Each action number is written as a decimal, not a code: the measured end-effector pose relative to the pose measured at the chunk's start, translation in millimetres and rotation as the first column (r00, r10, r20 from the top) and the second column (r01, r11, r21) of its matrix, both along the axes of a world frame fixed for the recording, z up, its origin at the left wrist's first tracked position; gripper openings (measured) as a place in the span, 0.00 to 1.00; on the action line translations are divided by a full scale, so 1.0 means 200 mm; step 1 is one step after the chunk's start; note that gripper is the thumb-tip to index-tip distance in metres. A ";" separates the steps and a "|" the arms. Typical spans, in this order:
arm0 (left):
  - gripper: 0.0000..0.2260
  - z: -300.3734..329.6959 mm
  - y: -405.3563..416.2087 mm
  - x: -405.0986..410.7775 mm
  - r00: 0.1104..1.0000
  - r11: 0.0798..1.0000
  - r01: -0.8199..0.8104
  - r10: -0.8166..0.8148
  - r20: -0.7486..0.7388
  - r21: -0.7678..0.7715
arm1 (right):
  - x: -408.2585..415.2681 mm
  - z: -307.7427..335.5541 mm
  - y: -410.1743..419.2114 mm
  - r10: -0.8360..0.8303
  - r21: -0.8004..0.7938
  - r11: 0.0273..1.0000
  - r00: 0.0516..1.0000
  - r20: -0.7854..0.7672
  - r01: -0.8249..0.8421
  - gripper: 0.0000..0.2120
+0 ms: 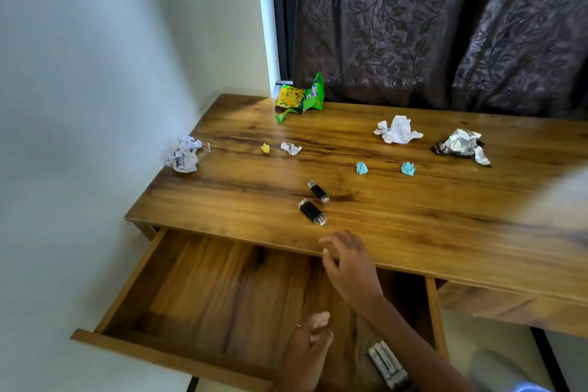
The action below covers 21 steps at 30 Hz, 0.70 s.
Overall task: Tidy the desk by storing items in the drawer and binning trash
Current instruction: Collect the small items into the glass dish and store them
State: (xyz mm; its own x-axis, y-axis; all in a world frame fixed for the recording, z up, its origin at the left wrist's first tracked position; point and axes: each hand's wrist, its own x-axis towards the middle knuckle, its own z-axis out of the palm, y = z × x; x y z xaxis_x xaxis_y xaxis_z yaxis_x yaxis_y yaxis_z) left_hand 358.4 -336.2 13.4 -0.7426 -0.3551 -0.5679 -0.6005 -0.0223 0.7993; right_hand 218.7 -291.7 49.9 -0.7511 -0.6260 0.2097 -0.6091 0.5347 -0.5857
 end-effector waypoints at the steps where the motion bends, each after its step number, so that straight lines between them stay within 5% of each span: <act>1: 0.15 0.00 -0.05 -0.01 0.999 0.998 -0.046 0.047 -0.010 0.032 | -0.04 0.01 -0.08 0.000 0.014 1.000 1.000 -0.010 0.000 0.12; 9: 0.11 0.13 -0.38 -0.10 0.988 0.954 -0.147 0.152 -0.001 0.260 | -0.25 -0.08 -0.41 -0.126 0.224 0.966 0.991 -0.031 0.130 0.20; 14: 0.11 0.19 -0.52 -0.19 0.970 0.905 -0.218 0.242 -0.019 0.366 | -0.16 -0.06 -0.41 -0.224 0.017 0.974 0.958 0.177 0.225 0.22; 18: 0.11 0.23 -0.57 -0.27 0.905 0.770 -0.353 0.426 -0.017 0.532 | 0.05 0.03 -0.36 -0.120 -0.127 0.975 0.916 0.382 0.181 0.22; 21: 0.12 0.26 -0.58 -0.28 0.839 0.609 -0.429 0.543 0.044 0.667 | 0.19 0.03 -0.35 -0.034 -0.073 0.995 0.914 0.403 0.069 0.20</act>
State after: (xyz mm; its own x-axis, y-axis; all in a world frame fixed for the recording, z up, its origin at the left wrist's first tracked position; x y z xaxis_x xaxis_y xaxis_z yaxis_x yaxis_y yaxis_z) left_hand 302.2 -452.9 64.5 -0.6609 -0.2905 -0.6920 -0.2260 -0.8022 0.5527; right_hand 255.9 -361.4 55.1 -0.8137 -0.5775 -0.0660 -0.2867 0.4975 -0.8187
